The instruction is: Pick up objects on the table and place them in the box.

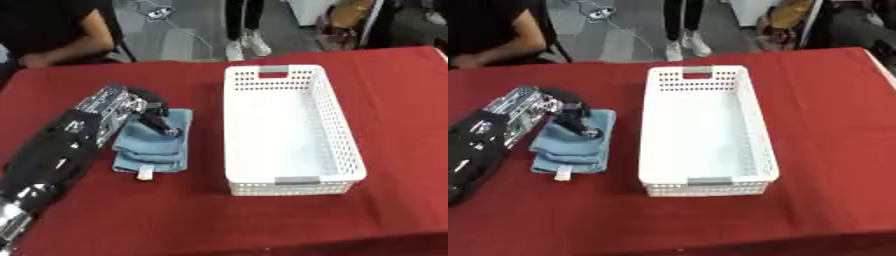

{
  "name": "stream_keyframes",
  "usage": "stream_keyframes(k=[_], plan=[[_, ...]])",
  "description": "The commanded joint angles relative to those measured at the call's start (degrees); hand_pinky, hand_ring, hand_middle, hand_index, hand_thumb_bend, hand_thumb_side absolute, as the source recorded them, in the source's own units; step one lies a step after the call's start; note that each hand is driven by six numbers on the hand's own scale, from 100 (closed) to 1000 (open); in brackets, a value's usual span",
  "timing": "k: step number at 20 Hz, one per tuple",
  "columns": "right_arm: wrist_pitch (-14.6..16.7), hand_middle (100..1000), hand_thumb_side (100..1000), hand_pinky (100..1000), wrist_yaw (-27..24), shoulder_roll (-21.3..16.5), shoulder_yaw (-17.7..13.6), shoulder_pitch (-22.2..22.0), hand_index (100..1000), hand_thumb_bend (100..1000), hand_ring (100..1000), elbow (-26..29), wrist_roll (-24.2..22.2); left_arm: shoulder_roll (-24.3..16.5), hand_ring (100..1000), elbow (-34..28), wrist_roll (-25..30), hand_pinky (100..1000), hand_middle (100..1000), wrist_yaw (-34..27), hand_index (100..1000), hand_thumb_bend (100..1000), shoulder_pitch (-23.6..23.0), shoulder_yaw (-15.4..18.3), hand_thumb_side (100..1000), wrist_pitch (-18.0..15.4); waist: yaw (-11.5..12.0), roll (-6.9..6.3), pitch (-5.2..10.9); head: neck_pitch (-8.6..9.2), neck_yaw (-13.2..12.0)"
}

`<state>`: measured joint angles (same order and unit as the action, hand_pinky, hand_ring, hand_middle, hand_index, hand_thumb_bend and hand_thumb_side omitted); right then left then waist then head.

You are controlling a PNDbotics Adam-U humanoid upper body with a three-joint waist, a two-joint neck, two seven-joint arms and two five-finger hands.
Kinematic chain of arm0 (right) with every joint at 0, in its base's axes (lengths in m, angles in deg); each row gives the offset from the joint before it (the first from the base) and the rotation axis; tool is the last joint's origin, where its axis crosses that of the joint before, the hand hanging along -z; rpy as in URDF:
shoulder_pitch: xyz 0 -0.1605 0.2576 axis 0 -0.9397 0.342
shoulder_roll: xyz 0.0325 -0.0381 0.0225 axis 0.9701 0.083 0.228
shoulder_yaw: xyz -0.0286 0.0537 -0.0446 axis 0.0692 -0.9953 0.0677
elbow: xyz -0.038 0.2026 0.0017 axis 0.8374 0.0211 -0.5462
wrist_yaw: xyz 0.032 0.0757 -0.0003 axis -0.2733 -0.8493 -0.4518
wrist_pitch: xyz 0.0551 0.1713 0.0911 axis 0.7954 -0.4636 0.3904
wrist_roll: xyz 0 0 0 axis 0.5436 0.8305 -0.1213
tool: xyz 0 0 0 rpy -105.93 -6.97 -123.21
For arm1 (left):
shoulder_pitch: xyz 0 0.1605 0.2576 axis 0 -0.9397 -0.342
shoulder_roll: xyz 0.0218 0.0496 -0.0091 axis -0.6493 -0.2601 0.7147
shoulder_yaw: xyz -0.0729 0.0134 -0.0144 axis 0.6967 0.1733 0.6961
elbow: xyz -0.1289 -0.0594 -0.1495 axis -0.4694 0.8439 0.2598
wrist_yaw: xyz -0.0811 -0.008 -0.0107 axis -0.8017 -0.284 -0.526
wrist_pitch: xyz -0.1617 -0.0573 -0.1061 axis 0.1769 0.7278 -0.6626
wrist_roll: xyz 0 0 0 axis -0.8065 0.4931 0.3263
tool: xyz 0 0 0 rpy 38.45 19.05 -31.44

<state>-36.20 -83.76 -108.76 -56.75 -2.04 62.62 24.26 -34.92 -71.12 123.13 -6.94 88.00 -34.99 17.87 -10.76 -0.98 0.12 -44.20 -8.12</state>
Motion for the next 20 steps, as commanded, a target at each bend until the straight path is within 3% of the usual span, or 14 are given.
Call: stream_keyframes(k=[1, 10, 20], plan=[[0.0, 888, 911, 816, -0.3, -1.1, -0.1, 1.0, 1000, 100, 944, 0.8, -0.4, 0.2, 874, 0.3, 1.7, 1000, 799, 3.1, 940, 910, 1.6, 0.1, 925, -1.5, -0.1, 0.08, 0.37, 0.08, -0.7], [-0.1, 888, 913, 816, -0.2, -1.0, -0.1, 1.1, 1000, 100, 945, 0.8, -0.4, 0.9, 887, 2.2, 8.8, 1000, 815, 5.0, 955, 929, 2.4, -0.2, 980, -4.4, -0.2, -0.08, 0.36, 0.08, -0.7], [-0.2, 888, 913, 816, -0.2, -0.9, -0.3, 1.1, 1000, 100, 945, 0.8, -0.2, 1.0, 937, 2.3, 9.1, 1000, 866, 3.7, 971, 932, 1.0, 0.4, 934, -3.6, -0.3, -0.06, 0.34, 0.08, -0.7]])
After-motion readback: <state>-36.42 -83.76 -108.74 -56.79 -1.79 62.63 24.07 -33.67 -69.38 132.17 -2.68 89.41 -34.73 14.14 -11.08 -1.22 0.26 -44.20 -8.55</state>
